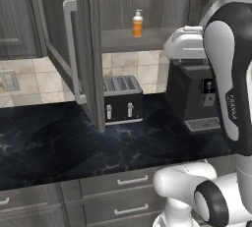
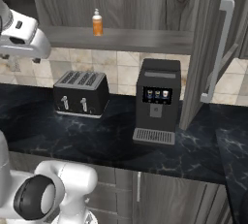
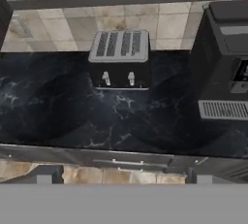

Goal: Open the cabinet. Pick the soap dispenser and place it next to the sink. Then close the cabinet.

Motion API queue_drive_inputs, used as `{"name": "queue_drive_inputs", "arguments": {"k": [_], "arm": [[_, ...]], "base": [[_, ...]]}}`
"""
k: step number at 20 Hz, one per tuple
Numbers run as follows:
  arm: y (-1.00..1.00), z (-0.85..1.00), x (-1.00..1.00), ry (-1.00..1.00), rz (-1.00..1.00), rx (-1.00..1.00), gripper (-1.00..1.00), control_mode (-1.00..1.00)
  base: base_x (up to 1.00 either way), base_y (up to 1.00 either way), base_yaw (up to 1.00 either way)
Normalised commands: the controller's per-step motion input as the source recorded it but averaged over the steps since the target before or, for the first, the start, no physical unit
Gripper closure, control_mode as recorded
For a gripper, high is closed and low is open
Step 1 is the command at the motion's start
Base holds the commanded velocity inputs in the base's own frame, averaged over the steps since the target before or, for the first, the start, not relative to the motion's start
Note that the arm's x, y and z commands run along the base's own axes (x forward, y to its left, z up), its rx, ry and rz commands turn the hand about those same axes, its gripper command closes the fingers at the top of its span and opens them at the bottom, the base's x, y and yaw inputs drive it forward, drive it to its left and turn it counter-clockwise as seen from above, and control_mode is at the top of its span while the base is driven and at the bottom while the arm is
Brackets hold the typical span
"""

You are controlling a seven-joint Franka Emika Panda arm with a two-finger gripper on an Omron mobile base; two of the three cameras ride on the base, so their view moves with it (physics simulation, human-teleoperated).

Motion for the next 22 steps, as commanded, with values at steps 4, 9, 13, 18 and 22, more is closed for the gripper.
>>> {"name": "queue_drive_inputs", "arguments": {"k": [4, 9, 13, 18, 22], "arm": [[-0.06, -0.08, 0.59, -0.08, -0.04, 0.0, -1.0, -1.0], [-0.15, 0.0, 0.54, -0.19, -0.05, 0.0, -1.0, -1.0], [-0.15, 0.0, 0.48, -0.28, -0.04, 0.0, -1.0, -1.0], [-0.08, 0.0, 0.37, -0.25, -0.02, 0.0, -1.0, -1.0], [0.0, 0.0, 0.03, -0.02, -0.02, 0.0, -1.0, -1.0]], "base": [[0.0, 0.0, 0.0], [0.0, 0.0, 0.0], [0.0, 0.0, 0.0], [0.0, 0.0, 0.0], [0.0, 0.0, 0.0]]}}
